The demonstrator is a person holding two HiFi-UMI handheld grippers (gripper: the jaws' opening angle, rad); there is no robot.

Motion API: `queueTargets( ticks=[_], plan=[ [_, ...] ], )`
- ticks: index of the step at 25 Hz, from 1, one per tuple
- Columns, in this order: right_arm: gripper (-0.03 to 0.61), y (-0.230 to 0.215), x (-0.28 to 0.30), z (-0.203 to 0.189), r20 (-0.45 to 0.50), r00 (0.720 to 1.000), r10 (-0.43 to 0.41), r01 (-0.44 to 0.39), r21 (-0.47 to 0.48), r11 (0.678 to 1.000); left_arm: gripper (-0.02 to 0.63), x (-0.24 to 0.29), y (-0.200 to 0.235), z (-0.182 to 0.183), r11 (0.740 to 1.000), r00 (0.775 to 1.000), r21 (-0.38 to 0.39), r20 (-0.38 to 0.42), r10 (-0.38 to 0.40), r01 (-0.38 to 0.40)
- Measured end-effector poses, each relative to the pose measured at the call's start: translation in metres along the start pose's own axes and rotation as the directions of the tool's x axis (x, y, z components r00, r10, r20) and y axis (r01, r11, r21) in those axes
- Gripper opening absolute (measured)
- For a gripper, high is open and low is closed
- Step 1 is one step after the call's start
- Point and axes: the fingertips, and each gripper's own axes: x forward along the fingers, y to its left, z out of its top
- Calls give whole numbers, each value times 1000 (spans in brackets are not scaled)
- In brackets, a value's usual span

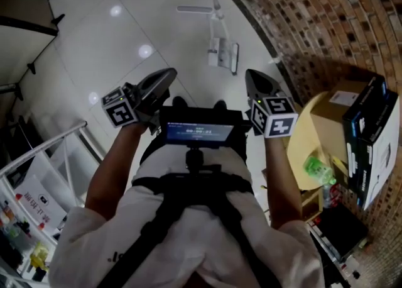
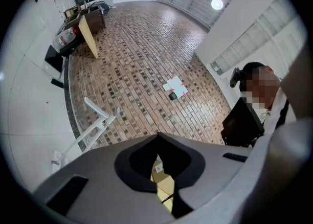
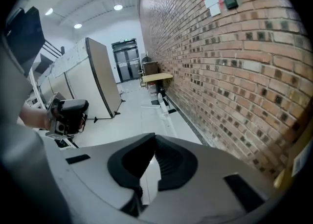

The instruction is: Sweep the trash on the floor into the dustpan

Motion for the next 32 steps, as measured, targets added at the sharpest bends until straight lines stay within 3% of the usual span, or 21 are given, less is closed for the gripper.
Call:
queueTargets(
  ticks=[5, 12, 24, 32],
  plan=[
    [3, 2, -20, 8, 34, 999, 37, -36, -35, 999, 0, -2, -15, -16, 995, 996, 57, -26, 86, -84],
    [3, -3, -63, 9, 119, 988, 101, -97, -45, 994, 0, 21, -55, -41, 985, 991, 110, -21, 133, -130],
    [3, -37, -138, -16, 227, 953, 198, -208, 19, 978, 0, 58, -114, -116, 972, 988, 177, 0, 156, -154],
    [3, -33, -160, -22, 268, 928, 258, -276, 30, 961, 0, 49, -142, -124, 958, 983, 222, 38, 178, -182]
  ],
)
